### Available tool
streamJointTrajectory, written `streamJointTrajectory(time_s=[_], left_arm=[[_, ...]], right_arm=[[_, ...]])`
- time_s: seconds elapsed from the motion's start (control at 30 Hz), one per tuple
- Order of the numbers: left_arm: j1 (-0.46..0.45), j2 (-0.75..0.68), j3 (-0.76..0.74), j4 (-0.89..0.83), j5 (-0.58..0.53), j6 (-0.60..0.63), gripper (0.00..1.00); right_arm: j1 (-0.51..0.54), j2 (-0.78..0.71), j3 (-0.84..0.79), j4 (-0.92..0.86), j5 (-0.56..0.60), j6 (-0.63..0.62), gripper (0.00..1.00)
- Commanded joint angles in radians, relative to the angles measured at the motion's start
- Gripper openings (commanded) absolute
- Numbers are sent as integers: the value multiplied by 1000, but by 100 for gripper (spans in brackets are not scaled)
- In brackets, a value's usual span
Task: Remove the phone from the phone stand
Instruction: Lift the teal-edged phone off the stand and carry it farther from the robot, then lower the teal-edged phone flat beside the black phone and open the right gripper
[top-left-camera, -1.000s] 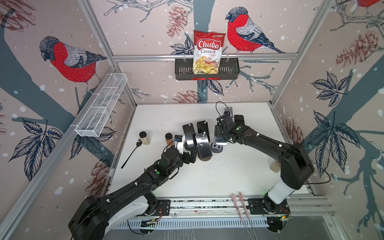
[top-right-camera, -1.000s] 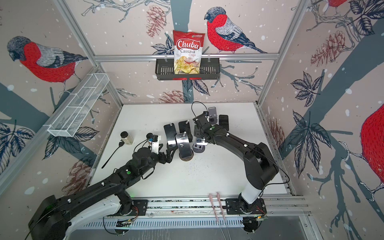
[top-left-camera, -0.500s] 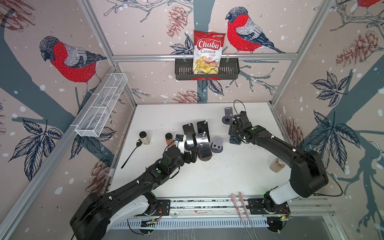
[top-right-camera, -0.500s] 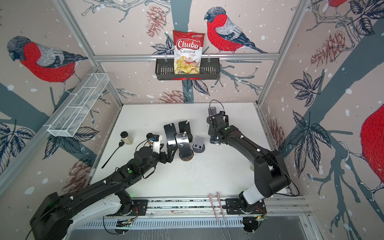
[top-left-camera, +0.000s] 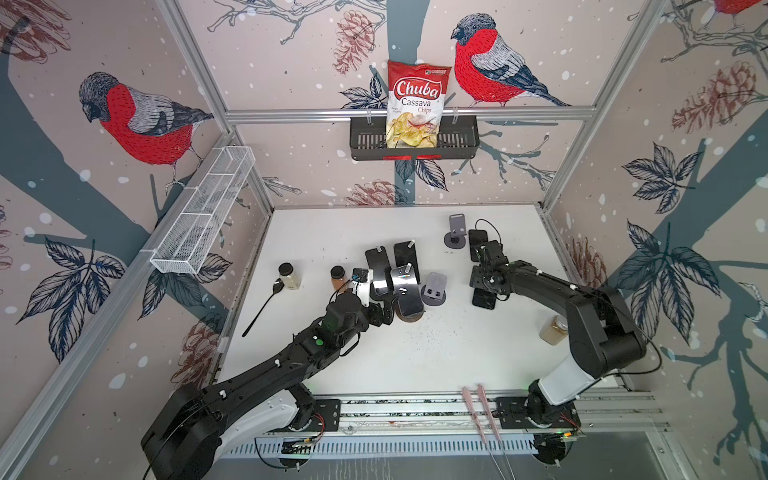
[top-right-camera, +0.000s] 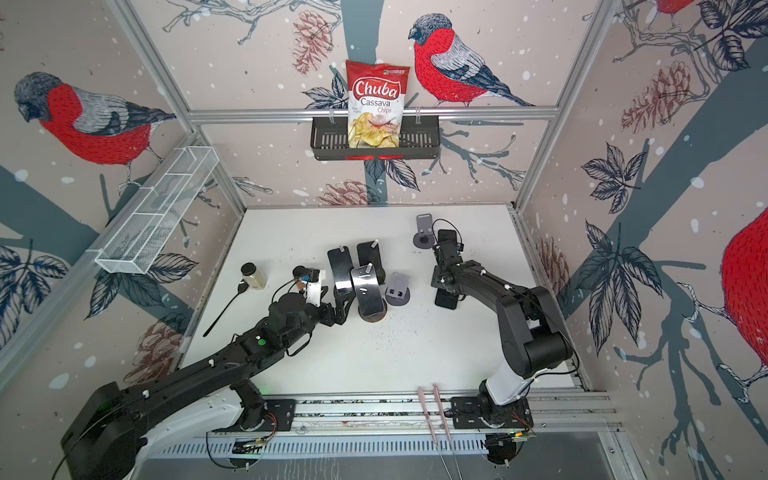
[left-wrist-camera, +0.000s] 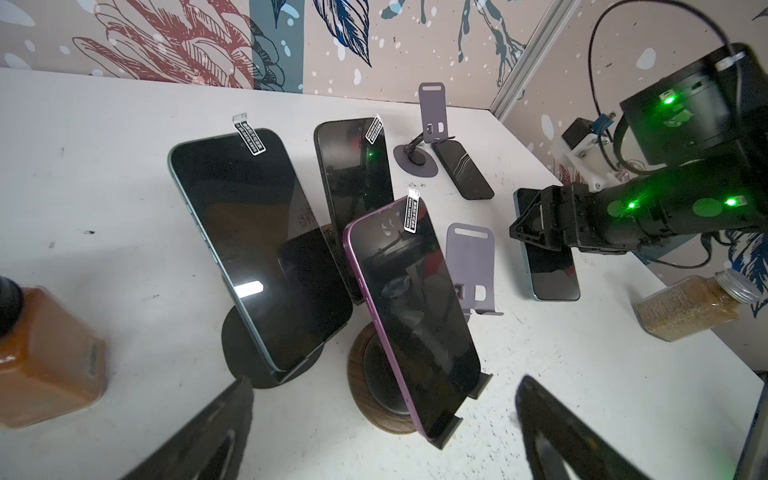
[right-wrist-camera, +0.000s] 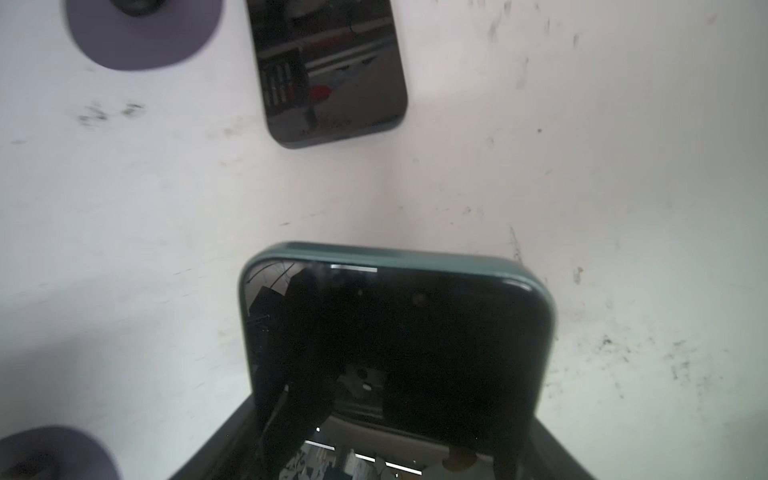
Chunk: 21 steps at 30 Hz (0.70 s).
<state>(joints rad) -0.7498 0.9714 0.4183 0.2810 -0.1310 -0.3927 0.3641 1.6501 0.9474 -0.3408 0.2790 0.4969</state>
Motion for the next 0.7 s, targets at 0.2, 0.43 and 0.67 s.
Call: streamJointTrajectory(time_s=[0.2,0.43,0.67], left_arm=[[0,-2,-3,35,-9,22,97],[0,-13,-14,29,-9,22,97],[0,-38,-33,29,-21,17,97]], right_arm=[[-29,107,38,46,-38,-28,70],[-47,184,76,45,-115,-68,72],[-50,215,74,28,-134,-69,74]])
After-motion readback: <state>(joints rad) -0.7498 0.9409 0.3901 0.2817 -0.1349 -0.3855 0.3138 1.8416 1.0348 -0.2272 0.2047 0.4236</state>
